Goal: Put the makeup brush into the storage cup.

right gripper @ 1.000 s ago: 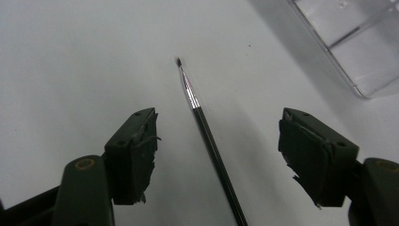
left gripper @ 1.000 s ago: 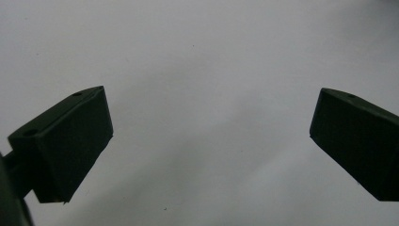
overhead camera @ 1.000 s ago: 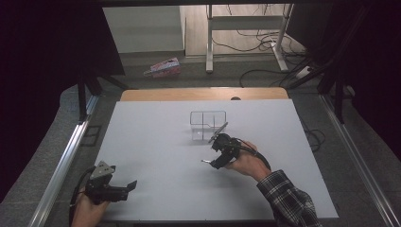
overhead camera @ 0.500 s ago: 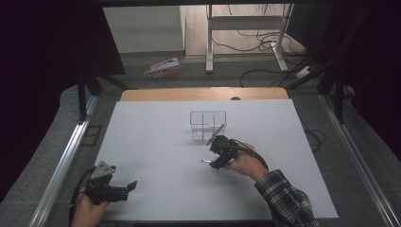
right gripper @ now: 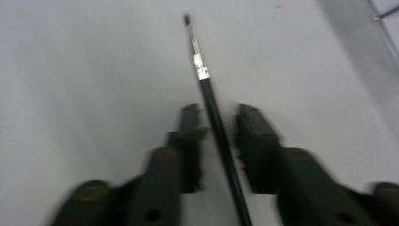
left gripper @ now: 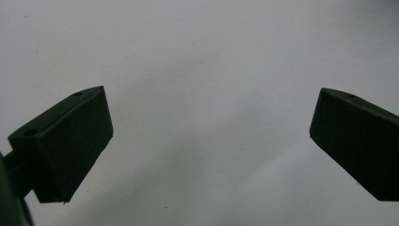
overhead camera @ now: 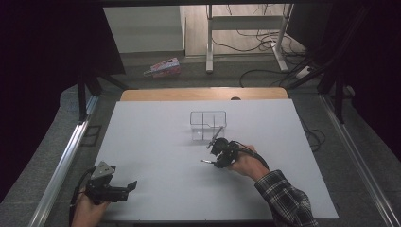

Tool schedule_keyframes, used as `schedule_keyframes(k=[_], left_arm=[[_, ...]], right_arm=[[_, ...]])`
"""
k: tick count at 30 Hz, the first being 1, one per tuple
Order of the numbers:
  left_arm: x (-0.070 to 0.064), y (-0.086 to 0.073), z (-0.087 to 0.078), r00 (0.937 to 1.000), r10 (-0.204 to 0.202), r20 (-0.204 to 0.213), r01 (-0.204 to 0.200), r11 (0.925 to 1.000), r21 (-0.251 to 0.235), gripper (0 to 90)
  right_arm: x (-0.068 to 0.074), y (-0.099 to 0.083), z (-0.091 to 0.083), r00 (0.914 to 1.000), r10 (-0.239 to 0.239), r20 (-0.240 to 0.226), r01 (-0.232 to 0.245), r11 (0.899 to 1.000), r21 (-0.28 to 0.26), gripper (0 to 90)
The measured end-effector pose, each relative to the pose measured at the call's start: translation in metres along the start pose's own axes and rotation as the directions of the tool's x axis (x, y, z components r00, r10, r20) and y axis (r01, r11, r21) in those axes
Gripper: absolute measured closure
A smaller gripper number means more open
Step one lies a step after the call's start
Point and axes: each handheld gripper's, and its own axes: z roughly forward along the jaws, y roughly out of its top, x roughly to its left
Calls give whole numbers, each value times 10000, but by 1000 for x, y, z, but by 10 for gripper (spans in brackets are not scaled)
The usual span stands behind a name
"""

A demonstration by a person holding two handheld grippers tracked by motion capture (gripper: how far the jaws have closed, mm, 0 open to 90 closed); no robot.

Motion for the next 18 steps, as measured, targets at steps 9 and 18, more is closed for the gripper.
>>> schedule_keyframes(k=[9,18], left_arm=[[0,2,0,9989,-451,141,445,9982,399,14],[0,2,-3,9980,-476,414,481,9988,-117,13]], right_arm=[[-3,-5,-1,9978,581,-308,-589,9979,-285,853],[-9,-21,-12,9883,1357,-691,-1440,9805,-1335,852]])
